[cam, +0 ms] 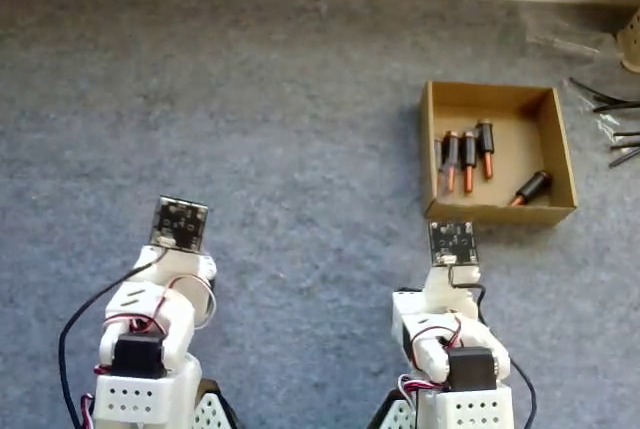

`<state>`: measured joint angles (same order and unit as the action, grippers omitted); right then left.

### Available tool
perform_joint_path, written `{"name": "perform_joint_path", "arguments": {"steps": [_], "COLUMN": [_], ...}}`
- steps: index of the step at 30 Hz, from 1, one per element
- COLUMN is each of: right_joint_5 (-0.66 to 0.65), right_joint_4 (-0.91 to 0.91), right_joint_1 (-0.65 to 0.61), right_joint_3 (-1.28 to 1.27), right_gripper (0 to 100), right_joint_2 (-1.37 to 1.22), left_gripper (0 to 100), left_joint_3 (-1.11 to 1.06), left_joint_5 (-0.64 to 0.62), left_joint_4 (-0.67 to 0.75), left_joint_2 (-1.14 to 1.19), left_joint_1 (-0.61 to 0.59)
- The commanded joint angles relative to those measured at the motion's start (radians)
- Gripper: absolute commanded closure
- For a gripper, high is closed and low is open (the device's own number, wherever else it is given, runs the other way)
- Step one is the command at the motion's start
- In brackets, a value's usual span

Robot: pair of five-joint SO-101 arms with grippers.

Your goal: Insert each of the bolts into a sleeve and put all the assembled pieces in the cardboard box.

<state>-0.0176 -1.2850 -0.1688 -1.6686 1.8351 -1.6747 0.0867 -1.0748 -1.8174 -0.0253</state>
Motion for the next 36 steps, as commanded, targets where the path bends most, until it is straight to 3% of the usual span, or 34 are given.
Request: {"name": "perform_joint_path", "arguments": {"steps": [1, 17, 28, 36], "right_joint_5": [0.011, 0.011, 0.017, 0.029], "right_joint_4": [0.028, 0.039, 0.039, 0.038], "right_joint_1": [-0.002, -0.008, -0.005, -0.004], "right_joint_3": [-0.084, -0.142, -0.142, -0.142], "right_gripper": [99.3, 99.3, 99.3, 99.3], "right_joint_2": [0.004, 0.002, 0.002, 0.002], "left_gripper": [99, 99, 99, 99], "left_joint_3": [-0.021, -0.021, -0.021, -0.021], "left_joint_5": [0.006, 0.005, -0.002, -0.058], "left_joint_4": [-0.028, -0.229, -0.241, -0.242], "left_joint_2": [-0.004, -0.004, -0.004, -0.004], "left_joint_1": [0.053, 0.038, -0.208, -0.219]}}
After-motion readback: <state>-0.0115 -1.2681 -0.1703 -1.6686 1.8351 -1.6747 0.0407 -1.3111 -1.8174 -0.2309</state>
